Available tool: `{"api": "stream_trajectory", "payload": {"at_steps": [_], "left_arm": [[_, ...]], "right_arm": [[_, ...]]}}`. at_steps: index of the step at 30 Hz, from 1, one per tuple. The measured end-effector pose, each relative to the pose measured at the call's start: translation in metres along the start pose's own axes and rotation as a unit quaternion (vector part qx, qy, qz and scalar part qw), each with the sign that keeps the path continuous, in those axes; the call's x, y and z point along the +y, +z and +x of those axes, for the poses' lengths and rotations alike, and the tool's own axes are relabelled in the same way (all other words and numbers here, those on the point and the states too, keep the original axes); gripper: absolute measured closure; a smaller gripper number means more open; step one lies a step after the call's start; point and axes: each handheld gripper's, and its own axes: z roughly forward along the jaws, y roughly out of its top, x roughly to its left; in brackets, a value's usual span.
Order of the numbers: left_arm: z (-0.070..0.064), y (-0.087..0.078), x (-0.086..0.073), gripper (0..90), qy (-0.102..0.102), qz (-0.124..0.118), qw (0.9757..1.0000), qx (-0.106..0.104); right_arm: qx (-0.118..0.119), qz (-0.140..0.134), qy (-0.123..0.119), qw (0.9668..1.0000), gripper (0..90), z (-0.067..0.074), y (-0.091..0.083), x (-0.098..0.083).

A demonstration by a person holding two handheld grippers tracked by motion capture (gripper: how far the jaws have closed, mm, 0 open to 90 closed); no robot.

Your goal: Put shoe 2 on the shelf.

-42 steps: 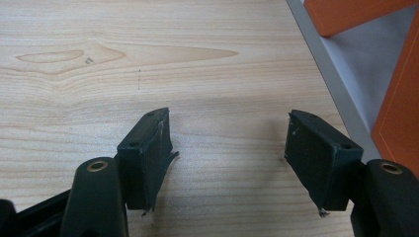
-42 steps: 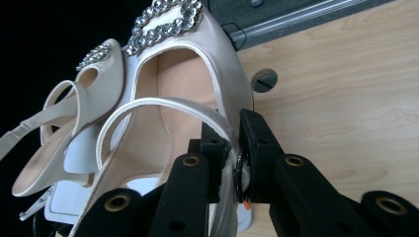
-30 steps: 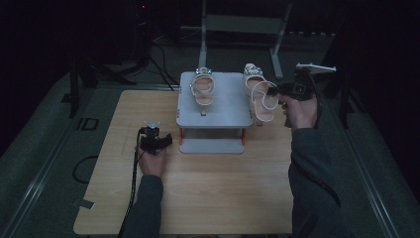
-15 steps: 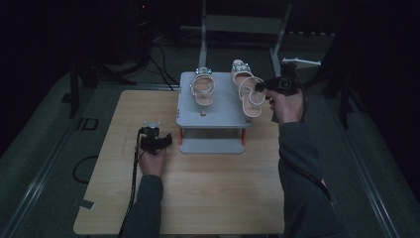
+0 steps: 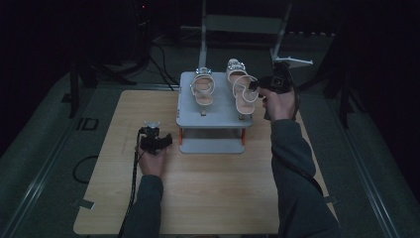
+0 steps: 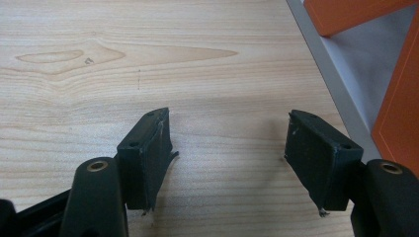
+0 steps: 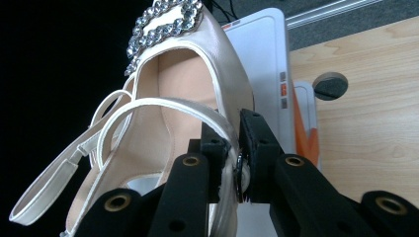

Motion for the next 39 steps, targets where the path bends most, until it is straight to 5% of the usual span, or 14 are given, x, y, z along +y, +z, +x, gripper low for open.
{"api": "stream_trajectory", "payload": {"at_steps": [15,39], "left_arm": [[0.0,0.0,0.0,34.7,-0.001,0.0,1.0,-0.002],[0.0,-0.001,0.0,34.2,-0.002,0.0,1.0,-0.005]], "right_arm": [[-0.001,0.004,0.004,1.0,82.0,0.021,0.018,0.003],[-0.031,0.03,0.022,0.9988,82.0,0.03,0.05,0.011]]}}
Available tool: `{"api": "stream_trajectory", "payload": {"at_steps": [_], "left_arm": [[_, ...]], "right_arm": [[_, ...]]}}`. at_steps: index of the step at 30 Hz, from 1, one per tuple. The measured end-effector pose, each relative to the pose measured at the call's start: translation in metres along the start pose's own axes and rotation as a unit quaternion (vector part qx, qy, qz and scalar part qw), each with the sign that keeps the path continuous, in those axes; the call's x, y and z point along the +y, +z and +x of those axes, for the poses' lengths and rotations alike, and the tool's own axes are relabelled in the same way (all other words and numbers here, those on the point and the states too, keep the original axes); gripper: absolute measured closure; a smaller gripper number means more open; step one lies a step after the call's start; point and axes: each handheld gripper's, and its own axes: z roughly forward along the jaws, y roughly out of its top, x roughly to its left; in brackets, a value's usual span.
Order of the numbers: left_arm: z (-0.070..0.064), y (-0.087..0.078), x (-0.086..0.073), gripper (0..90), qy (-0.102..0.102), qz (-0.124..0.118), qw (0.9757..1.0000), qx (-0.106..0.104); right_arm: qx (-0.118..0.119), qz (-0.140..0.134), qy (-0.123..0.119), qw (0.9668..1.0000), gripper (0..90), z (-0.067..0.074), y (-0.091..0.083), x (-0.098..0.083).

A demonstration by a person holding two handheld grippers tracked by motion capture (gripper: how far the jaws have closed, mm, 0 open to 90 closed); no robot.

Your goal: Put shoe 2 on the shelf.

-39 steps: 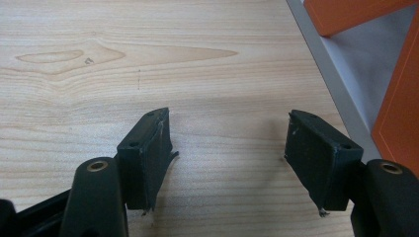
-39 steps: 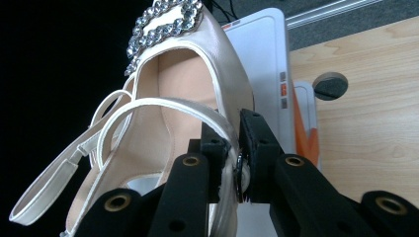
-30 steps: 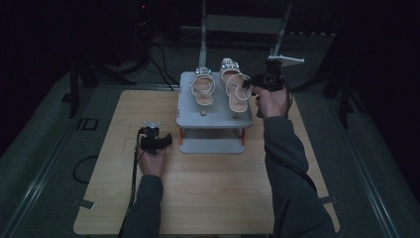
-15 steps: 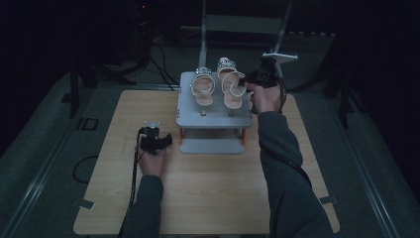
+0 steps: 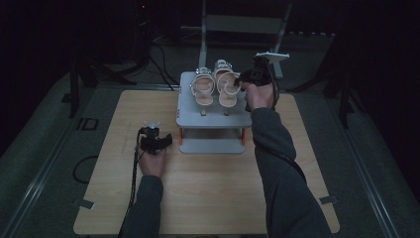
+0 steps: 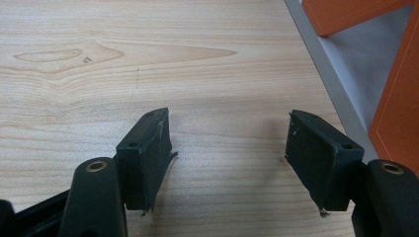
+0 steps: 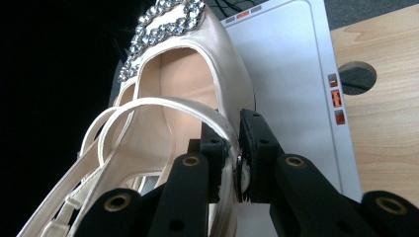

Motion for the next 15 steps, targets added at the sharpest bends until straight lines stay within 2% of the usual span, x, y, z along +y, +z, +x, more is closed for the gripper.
{"api": "stream_trajectory", "payload": {"at_steps": [10,15], "left_arm": [[0.0,0.0,0.0,34.2,0.0,0.0,1.0,0.0],[0.0,0.0,0.0,34.2,0.0,0.0,1.0,0.0]], "right_arm": [[-0.013,0.015,0.004,0.9998,81.8,-0.002,0.011,0.004],[-0.02,0.026,-0.002,0.9995,81.8,-0.002,0.015,0.008]]}}
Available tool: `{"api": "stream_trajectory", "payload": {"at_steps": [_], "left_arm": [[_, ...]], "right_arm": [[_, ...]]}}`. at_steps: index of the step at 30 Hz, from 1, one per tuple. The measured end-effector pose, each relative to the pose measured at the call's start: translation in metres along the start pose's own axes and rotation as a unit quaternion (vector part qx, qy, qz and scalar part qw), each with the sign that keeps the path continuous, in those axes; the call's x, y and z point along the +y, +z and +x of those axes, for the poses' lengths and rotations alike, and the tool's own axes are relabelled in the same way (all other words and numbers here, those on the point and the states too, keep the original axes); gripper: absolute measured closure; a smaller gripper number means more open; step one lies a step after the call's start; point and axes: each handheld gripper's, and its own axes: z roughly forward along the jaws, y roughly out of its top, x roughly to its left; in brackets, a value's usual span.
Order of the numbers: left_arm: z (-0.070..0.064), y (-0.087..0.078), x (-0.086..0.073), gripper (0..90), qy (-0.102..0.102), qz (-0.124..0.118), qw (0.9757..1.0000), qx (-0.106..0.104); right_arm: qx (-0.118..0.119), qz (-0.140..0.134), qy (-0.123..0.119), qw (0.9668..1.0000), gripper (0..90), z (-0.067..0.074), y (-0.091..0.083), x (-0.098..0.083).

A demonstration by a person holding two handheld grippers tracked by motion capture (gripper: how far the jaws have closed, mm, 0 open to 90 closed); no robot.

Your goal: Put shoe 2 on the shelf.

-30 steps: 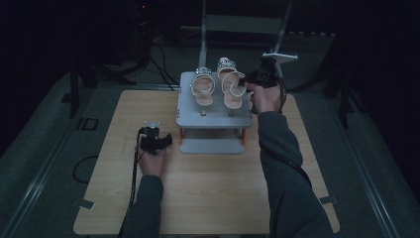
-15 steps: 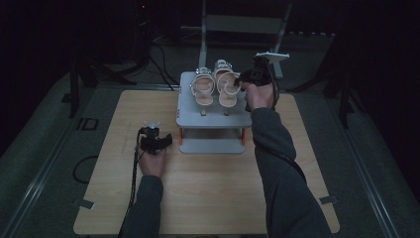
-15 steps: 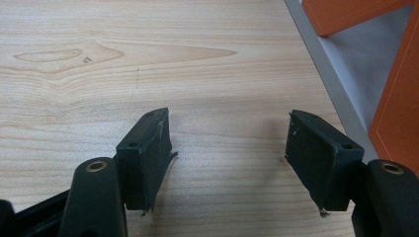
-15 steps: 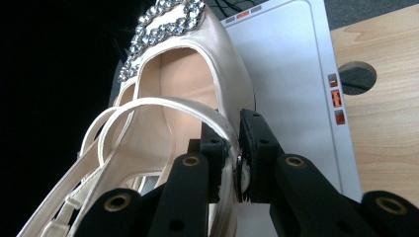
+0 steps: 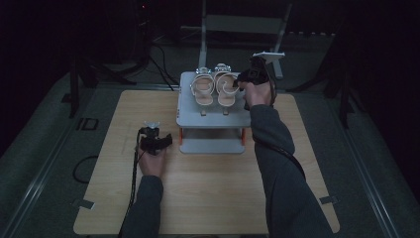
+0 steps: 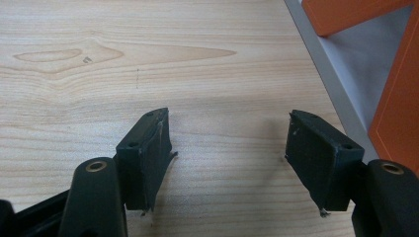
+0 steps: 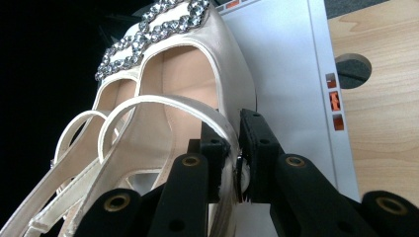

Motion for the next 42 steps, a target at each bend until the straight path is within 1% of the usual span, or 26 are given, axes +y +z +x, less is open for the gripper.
{"api": "stream_trajectory", "payload": {"at_steps": [9,15,18,25,35,37,39,42], "left_arm": [[0.0,0.0,0.0,34.2,0.0,0.0,1.0,0.0],[0.0,0.0,0.0,34.2,0.0,0.0,1.0,0.0],[0.0,0.0,0.0,34.2,0.001,0.0,1.0,0.0],[0.0,0.0,0.0,34.2,0.001,0.0,1.0,0.0],[0.0,0.0,0.0,34.2,0.002,0.001,1.0,0.001],[-0.001,0.0,0.0,34.2,0.002,0.0,1.0,0.001],[0.0,0.0,0.0,34.2,0.002,0.001,1.0,0.001],[-0.001,0.0,0.0,34.2,0.003,0.001,1.0,0.001]], "right_arm": [[0.006,0.013,-0.004,0.9999,81.7,-0.003,0.004,0.004],[0.011,0.022,0.0,0.9997,81.6,-0.006,0.007,0.006],[0.014,0.026,-0.003,0.9995,81.6,-0.007,0.008,0.007],[0.008,0.039,-0.013,0.9991,81.5,-0.007,0.011,0.007],[-0.001,0.042,-0.025,0.9988,80.3,-0.005,0.012,0.008],[0.002,0.043,-0.024,0.9988,79.1,-0.005,0.012,0.008],[0.008,0.044,-0.023,0.9987,75.4,-0.006,0.012,0.008],[0.029,0.039,-0.02,0.9986,64.4,-0.008,0.011,0.009]]}}
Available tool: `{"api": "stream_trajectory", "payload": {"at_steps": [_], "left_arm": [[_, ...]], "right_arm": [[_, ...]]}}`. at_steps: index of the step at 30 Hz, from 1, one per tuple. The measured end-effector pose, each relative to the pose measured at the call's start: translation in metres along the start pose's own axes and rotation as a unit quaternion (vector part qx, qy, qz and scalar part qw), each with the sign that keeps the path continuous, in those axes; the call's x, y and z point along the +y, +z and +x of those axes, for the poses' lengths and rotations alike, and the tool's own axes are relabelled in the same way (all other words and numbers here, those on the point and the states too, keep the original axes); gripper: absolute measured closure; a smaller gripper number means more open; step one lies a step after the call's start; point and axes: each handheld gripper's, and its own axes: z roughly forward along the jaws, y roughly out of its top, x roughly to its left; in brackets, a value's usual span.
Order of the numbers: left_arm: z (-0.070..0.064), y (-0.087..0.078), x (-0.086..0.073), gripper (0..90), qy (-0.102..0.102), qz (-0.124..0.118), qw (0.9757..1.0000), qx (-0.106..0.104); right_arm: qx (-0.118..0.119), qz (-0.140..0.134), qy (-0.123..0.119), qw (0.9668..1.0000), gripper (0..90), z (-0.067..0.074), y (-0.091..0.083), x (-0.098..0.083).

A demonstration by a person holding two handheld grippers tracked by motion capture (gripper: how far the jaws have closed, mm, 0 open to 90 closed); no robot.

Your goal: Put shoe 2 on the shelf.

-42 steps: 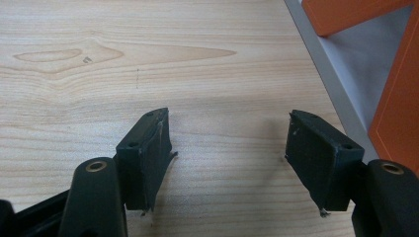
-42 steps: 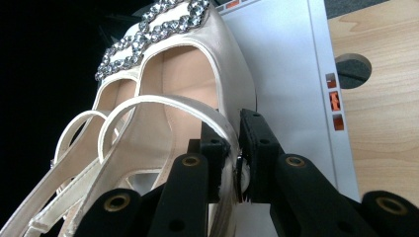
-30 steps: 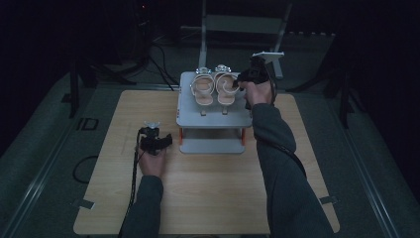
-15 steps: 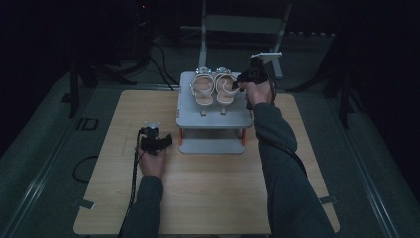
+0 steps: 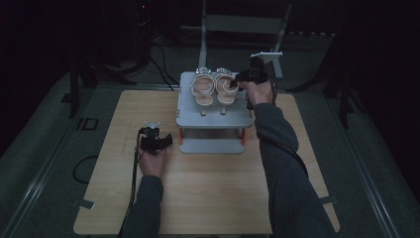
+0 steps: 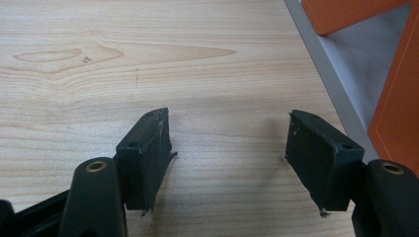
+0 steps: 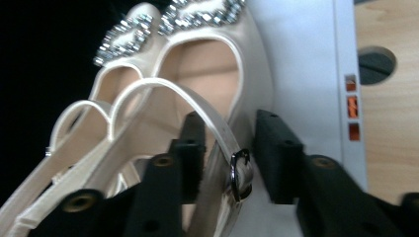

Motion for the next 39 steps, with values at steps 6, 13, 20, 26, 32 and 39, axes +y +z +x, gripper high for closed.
{"api": "stream_trajectory", "payload": {"at_steps": [6,13,20,26,32,39], "left_arm": [[0.0,0.0,0.0,34.2,0.0,0.0,1.0,0.0],[0.0,0.0,0.0,34.2,-0.001,0.0,1.0,0.0],[0.0,0.0,0.0,34.2,-0.001,0.0,1.0,0.0],[0.0,0.0,0.0,34.2,-0.001,0.0,1.0,0.0],[0.0,0.0,0.0,34.2,0.0,0.0,1.0,0.0],[0.0,0.0,0.0,34.2,0.0,0.0,1.0,0.001]], "right_arm": [[0.002,-0.002,-0.021,0.9998,56.0,0.004,-0.001,0.0],[-0.008,-0.026,-0.054,0.9982,49.8,0.01,-0.008,0.001],[0.0,-0.051,-0.062,0.9967,48.9,0.012,-0.02,0.002],[0.014,-0.079,-0.073,0.9941,48.9,0.013,-0.034,0.002],[0.021,-0.102,-0.083,0.991,49.6,0.001,-0.05,-0.003],[0.027,-0.121,-0.094,0.9878,49.6,-0.022,-0.066,-0.018]]}}
